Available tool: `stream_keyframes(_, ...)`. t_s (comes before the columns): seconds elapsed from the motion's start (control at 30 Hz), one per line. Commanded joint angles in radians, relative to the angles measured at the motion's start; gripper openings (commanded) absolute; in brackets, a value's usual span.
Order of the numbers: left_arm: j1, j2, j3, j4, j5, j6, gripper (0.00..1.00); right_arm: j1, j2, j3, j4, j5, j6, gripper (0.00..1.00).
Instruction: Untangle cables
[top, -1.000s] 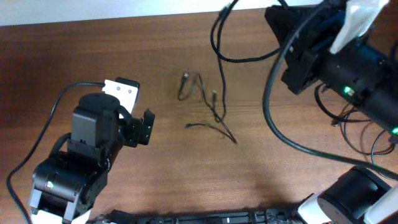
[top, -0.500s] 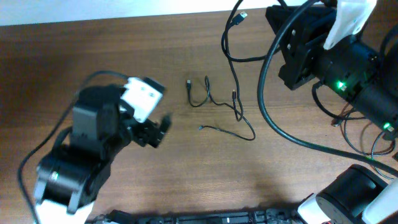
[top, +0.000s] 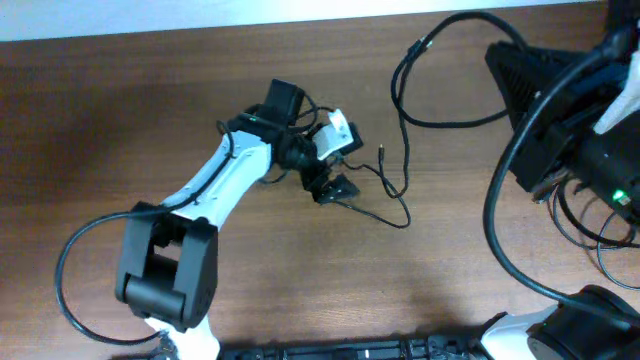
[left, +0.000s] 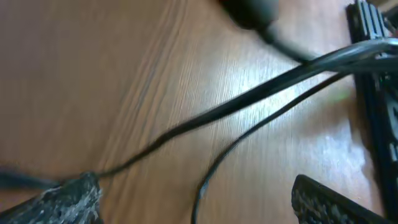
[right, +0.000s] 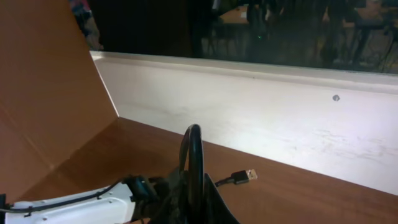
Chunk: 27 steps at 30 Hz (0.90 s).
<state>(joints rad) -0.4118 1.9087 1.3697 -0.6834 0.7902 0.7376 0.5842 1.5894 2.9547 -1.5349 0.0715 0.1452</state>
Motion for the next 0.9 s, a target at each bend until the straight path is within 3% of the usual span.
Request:
stream_keyframes(0.0,-0.064,0.010,0.007,0.163,0.047,0.132,0.99,0.004,0.000,0.002,-0.011,0.019,-0.010,0.04)
stream_keyframes(0.13,-0.188,0.010,0.007,0.263,-0.202,0.132,1.00,0.004,0.000,0.002,-0.029,0.019,-0.010,0.04)
stream_keyframes(0.17,-0.203,0.010,0.007,0.260,-0.260,0.131,0.91,0.004,0.000,0.002,-0.029,0.019,-0.010,0.04)
stream_keyframes(0.2,-0.213,0.010,0.007,0.258,-0.307,0.131,0.71,0.004,0.000,0.002,-0.029,0.019,-0.011,0.04)
stream_keyframes(0.27,-0.203,0.010,0.007,0.237,-0.317,0.131,0.54,0.004,-0.001,0.002,-0.029,0.019,-0.018,0.04)
stream_keyframes(0.33,-0.172,0.010,0.007,0.206,-0.317,0.129,0.19,0.003,-0.012,0.002,-0.029,0.020,-0.018,0.04)
stream_keyframes(0.4,-0.139,0.010,0.007,0.204,-0.317,0.077,0.09,0.003,-0.027,0.002,-0.030,0.021,-0.018,0.04)
stream_keyframes(0.5,-0.068,0.010,0.007,0.234,-0.317,-0.096,0.06,0.004,-0.033,0.002,-0.037,0.019,-0.016,0.04)
stream_keyframes(0.6,-0.006,0.010,0.008,0.407,-0.313,-0.486,0.00,0.004,-0.032,0.002,-0.071,0.019,-0.016,0.04)
stream_keyframes(0.63,0.010,0.010,0.008,0.508,-0.222,-0.628,0.00,0.004,-0.030,0.000,-0.092,0.019,-0.016,0.04)
stream_keyframes(0.7,0.004,0.010,0.008,0.678,-0.069,-0.730,0.00,0.004,-0.018,0.000,-0.120,0.011,-0.016,0.04)
stream_keyframes(0.8,-0.013,0.010,0.008,0.875,-0.032,-0.988,0.00,0.004,0.024,0.000,-0.153,-0.034,-0.017,0.04)
stream_keyframes(0.87,-0.019,0.010,0.008,0.908,-0.001,-0.994,0.00,0.004,0.037,0.000,-0.161,-0.033,-0.018,0.04)
